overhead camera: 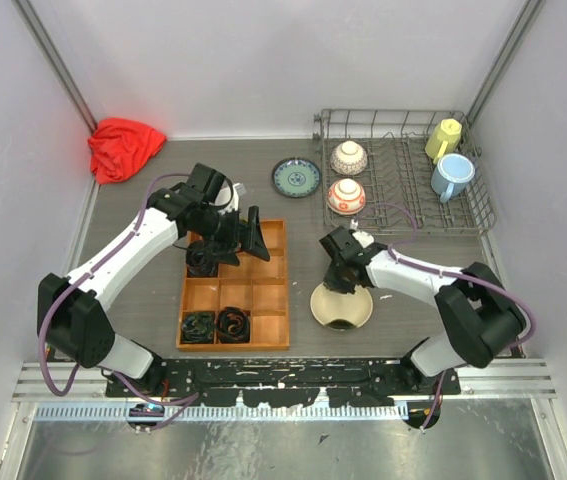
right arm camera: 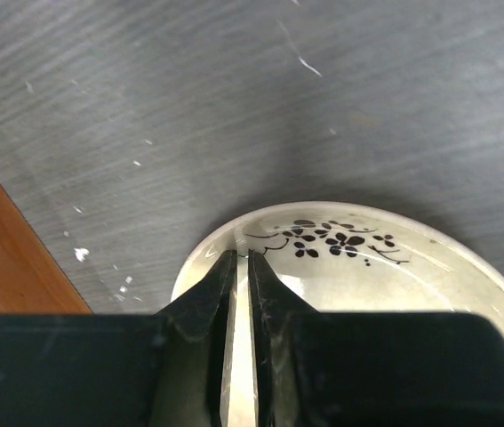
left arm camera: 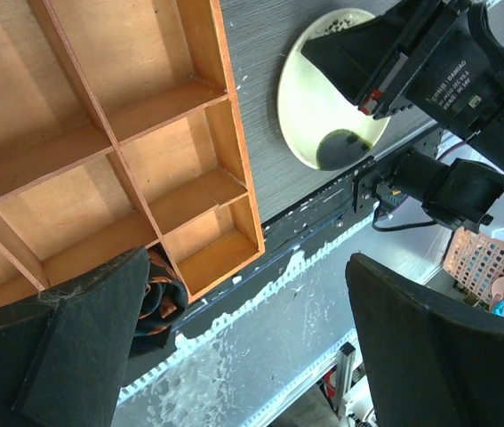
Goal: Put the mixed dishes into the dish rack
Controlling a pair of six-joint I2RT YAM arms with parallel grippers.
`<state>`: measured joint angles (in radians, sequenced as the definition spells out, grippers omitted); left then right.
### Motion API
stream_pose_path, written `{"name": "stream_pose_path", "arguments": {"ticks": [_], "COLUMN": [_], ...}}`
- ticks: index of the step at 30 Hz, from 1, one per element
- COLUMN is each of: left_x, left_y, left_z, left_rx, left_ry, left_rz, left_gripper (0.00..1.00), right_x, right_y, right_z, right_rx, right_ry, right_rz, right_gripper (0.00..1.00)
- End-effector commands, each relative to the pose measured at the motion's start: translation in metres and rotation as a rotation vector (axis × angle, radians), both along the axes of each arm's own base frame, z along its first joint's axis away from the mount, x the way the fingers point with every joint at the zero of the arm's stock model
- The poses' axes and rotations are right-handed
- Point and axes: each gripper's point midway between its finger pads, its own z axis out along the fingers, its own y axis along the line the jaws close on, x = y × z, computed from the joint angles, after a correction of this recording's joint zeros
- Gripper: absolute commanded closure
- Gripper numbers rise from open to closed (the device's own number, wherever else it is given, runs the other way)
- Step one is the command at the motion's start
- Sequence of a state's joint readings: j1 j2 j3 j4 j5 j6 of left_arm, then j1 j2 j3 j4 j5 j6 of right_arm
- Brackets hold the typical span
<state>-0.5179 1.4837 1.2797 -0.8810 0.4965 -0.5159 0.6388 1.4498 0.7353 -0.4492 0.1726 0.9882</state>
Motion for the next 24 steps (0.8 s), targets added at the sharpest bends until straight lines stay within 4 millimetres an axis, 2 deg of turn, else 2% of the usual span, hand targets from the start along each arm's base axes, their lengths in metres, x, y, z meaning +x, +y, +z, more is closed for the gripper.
{"name": "stream_pose_path", "arguments": {"ticks": [1,5,11,14,16,19,21,24], "left_x": [-0.005,-0.004,-0.003,-0.002,-0.002,-0.001,0.000,0.000], "left_y": [0.006,0.007,0.007,0.007,0.008,0.005,0.004,0.001], "left_z": [0.003,0.003,0.002,0.002,0.000,-0.004,-0.007,-0.008], "left_rx": [0.006,0.016,0.018,0.021,0.024,0.013,0.010,0.003], "left_ry": [-0.021,-0.028,-0.032,-0.033,-0.033,-0.033,-0.026,-0.022], "left_rz": [-0.012,-0.012,-0.017,-0.017,-0.019,-0.026,-0.030,-0.036], "left_gripper": [0.01,0.01,0.01,0.01,0.01,0.01,0.01,0.01], "right_x": [0.034,0.051,0.059,0.057,0.051,0.034,0.019,-0.002], "right_y": [0.017,0.021,0.025,0.022,0.014,0.000,-0.009,-0.023], "right_z": [0.015,0.028,0.038,0.049,0.059,0.072,0.072,0.073], "right_rx": [0.008,-0.003,0.000,-0.002,-0.011,-0.004,0.006,0.044], "right_ry": [-0.096,-0.153,-0.179,-0.196,-0.208,-0.211,-0.202,-0.206], "right_rz": [0.025,0.024,0.034,0.032,0.022,0.008,-0.012,-0.055], "right_gripper": [0.84,0.84,0.84,0.82,0.78,0.65,0.55,0.46]}}
